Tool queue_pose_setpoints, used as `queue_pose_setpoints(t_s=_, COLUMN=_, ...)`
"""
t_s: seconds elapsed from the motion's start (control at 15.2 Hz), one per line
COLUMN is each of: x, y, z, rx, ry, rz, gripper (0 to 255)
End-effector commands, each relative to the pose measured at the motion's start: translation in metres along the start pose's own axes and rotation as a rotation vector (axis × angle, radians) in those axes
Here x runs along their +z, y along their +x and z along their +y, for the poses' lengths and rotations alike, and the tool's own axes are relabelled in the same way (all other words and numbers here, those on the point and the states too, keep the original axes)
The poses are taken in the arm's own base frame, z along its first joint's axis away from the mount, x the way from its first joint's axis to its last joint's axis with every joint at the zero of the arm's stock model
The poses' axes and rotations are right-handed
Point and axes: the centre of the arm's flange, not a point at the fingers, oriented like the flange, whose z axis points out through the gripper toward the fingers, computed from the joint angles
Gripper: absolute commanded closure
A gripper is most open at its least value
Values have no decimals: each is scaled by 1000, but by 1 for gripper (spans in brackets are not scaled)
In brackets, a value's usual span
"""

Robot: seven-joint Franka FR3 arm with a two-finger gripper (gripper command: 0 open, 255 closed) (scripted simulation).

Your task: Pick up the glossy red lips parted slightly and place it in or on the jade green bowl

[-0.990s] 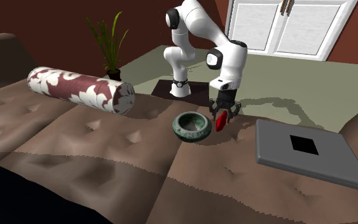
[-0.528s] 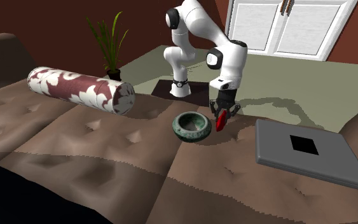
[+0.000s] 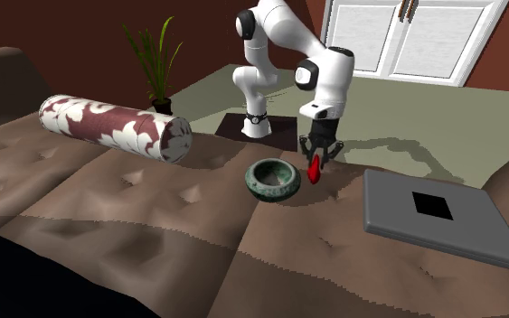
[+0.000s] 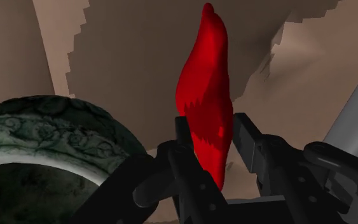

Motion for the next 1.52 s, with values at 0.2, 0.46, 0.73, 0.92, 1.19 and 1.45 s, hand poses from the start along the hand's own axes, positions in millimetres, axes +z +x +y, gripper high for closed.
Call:
queue_pose_setpoints(t_s=0.2, x=-26, y=5, z=2, rx=0, ry=0, rz=0, gripper=255)
queue_pose_setpoints(t_s=0.46, x=-47, y=8, z=2, rx=0, ry=0, rz=0, gripper=255)
queue_pose_setpoints(t_s=0.73, x=-68, y=12, z=3, rx=0, ry=0, rz=0, gripper=255)
queue_pose_setpoints(t_s=0.92, x=-83, y=15, z=4, rx=0, ry=0, rz=0, gripper=255)
queue_pose_setpoints(t_s=1.19, x=-104, y=18, z=4, rx=0, ry=0, rz=0, gripper=255)
queue_pose_setpoints(t_s=1.45, x=-125, y=22, z=5, rx=0, ry=0, rz=0, gripper=255)
